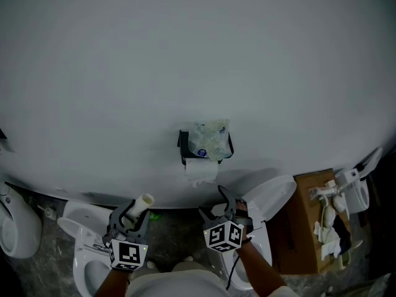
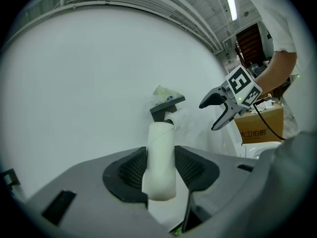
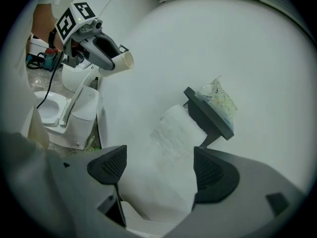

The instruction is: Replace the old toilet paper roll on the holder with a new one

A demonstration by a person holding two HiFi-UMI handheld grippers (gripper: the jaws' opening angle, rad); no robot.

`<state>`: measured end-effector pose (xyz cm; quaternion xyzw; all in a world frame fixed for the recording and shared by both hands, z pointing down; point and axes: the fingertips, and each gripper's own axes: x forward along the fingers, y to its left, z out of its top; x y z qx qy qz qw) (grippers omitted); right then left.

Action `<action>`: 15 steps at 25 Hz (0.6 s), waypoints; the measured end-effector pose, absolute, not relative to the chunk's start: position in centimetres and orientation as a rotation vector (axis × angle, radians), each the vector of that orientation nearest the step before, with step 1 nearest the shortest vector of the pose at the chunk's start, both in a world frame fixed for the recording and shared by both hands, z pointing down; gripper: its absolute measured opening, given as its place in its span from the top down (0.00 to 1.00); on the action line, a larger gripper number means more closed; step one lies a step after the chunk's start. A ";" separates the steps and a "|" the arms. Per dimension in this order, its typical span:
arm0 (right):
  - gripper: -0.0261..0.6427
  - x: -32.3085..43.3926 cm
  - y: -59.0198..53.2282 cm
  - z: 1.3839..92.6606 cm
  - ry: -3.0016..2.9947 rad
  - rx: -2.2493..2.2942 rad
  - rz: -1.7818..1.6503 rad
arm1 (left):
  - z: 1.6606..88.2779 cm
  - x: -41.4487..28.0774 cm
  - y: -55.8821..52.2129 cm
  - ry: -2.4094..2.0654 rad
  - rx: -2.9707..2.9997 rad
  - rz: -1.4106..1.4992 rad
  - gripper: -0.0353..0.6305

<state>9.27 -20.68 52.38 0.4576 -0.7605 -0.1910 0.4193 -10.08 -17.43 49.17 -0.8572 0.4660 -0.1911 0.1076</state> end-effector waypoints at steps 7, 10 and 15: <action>0.33 10.3 -20.0 52.1 -1.940 1.199 -0.417 | 48.6 -9.9 -17.6 1.374 -2.505 -0.564 0.67; 0.35 10.7 -20.0 51.7 -1.956 1.232 -0.396 | 48.3 -9.9 -17.8 1.378 -2.495 -0.561 0.67; 0.57 12.3 -20.0 50.3 -1.977 1.346 -0.374 | 47.7 -9.6 -18.0 1.381 -2.482 -0.554 0.67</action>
